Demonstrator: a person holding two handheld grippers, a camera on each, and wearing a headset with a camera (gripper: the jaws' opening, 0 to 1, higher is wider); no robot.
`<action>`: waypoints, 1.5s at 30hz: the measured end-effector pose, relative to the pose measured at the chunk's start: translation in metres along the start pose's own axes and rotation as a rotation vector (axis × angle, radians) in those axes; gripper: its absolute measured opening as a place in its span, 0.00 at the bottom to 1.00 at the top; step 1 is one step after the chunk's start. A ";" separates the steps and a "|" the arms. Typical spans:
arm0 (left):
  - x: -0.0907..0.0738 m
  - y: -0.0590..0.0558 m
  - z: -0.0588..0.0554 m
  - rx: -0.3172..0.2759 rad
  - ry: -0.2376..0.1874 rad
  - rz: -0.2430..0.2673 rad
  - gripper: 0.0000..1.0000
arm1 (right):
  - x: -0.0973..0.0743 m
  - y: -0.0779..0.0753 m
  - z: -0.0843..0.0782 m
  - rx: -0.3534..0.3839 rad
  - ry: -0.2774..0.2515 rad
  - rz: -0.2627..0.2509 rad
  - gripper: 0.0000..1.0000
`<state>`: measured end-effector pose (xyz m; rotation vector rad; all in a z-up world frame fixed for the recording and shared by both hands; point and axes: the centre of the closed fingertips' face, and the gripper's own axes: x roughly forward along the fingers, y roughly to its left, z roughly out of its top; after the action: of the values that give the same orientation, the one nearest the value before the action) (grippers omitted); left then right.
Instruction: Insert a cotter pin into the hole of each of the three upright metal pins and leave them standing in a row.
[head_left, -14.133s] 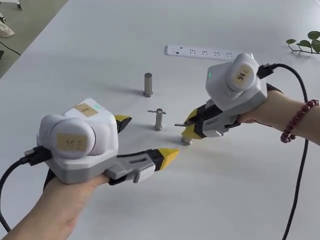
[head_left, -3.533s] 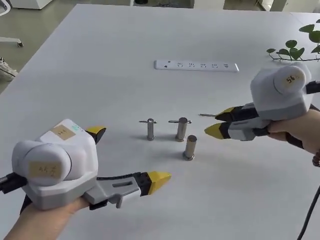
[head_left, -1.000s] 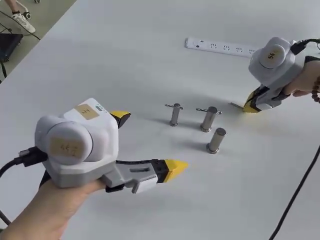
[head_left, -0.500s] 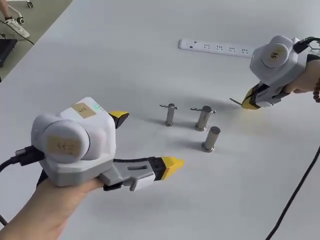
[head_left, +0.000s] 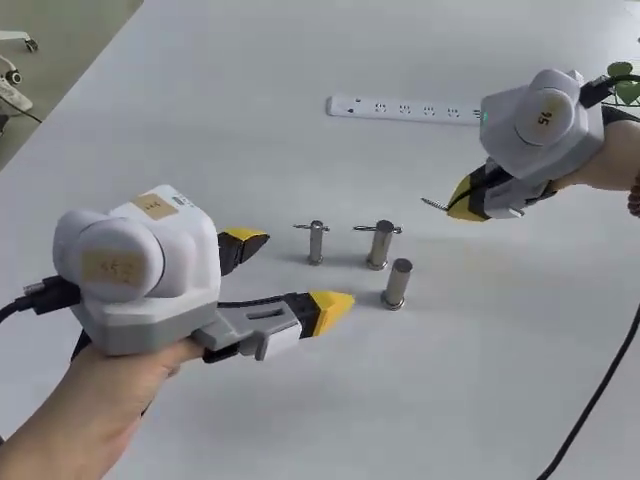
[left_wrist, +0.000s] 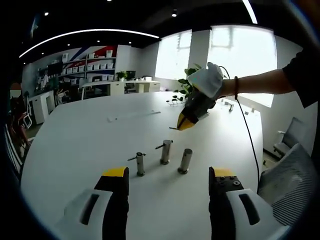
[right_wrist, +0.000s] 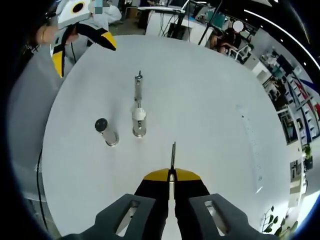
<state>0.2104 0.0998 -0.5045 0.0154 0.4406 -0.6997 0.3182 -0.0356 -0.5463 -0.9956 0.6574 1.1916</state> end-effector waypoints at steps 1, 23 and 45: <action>0.001 0.000 0.001 -0.001 0.002 -0.002 0.62 | -0.003 0.003 0.005 -0.010 -0.012 -0.001 0.00; 0.025 -0.005 0.020 -0.117 0.054 -0.089 0.40 | -0.024 0.052 0.075 -0.240 -0.159 0.008 0.00; 0.030 -0.020 0.019 -0.322 0.070 -0.156 0.20 | -0.023 0.079 0.100 -0.397 -0.216 0.021 0.00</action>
<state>0.2250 0.0630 -0.4967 -0.3014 0.6220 -0.7761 0.2285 0.0480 -0.5041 -1.1674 0.2641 1.4578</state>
